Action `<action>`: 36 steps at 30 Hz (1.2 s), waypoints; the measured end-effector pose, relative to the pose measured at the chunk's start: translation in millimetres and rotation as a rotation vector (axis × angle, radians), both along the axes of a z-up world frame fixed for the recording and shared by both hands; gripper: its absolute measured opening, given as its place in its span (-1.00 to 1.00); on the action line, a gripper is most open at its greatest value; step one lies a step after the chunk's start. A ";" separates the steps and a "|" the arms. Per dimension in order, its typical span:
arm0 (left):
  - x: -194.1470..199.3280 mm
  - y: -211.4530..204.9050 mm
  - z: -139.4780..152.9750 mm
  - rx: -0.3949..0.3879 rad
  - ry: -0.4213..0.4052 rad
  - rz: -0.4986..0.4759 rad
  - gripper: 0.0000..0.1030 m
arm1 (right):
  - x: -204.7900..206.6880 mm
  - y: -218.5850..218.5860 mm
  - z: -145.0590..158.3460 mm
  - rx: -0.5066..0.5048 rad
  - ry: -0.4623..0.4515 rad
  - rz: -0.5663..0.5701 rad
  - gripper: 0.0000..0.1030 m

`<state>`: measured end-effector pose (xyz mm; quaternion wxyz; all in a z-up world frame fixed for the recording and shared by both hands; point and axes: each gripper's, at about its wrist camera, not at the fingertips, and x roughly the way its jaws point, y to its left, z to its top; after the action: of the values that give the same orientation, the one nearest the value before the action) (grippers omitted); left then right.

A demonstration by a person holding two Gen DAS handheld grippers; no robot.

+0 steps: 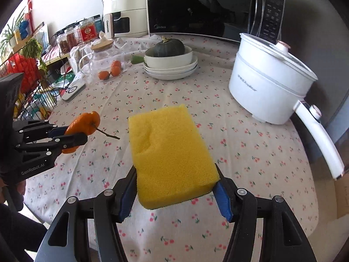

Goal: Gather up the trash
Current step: 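Carry the orange peel and yellow sponge over the brown bin and open both tools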

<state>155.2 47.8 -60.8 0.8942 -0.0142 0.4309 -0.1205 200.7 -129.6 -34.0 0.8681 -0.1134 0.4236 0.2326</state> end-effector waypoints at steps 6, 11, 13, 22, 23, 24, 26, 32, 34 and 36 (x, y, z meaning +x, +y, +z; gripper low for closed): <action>-30.7 -32.5 10.1 -0.026 0.010 -0.051 -0.60 | -37.9 -43.3 7.6 0.002 0.035 -0.103 0.24; -50.2 -56.7 12.1 -0.047 0.027 -0.103 -0.60 | -65.0 -83.8 6.0 0.050 0.123 -0.230 0.24; -54.0 -66.3 11.7 -0.064 0.033 -0.120 -0.60 | -75.6 -100.9 6.2 0.117 0.166 -0.270 0.24; -56.2 -138.3 0.3 -0.076 0.093 -0.266 -0.60 | -113.9 -157.1 1.2 0.116 0.158 -0.341 0.24; -56.4 -146.0 -0.3 -0.080 0.097 -0.278 -0.60 | -117.2 -164.9 -0.6 0.113 0.160 -0.353 0.24; -56.1 -154.2 -1.5 -0.083 0.101 -0.290 -0.60 | -120.3 -173.5 -2.4 0.111 0.162 -0.366 0.24; -56.8 -170.3 -3.1 -0.087 0.106 -0.314 -0.60 | -126.0 -191.1 -6.2 0.112 0.167 -0.397 0.24; -59.6 -220.9 -11.5 -0.101 0.128 -0.393 -0.59 | -144.6 -240.7 -24.7 0.110 0.205 -0.479 0.24; -60.2 -238.3 -15.9 -0.103 0.136 -0.416 -0.59 | -150.9 -256.4 -30.5 0.108 0.218 -0.504 0.24; -59.7 -254.5 -21.1 -0.103 0.145 -0.436 -0.58 | -156.0 -270.7 -33.8 0.111 0.226 -0.528 0.24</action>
<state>95.5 -206.7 -81.8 0.8118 0.0250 0.4801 -0.3315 44.6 -400.3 -67.8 0.8509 0.0751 0.5189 0.0326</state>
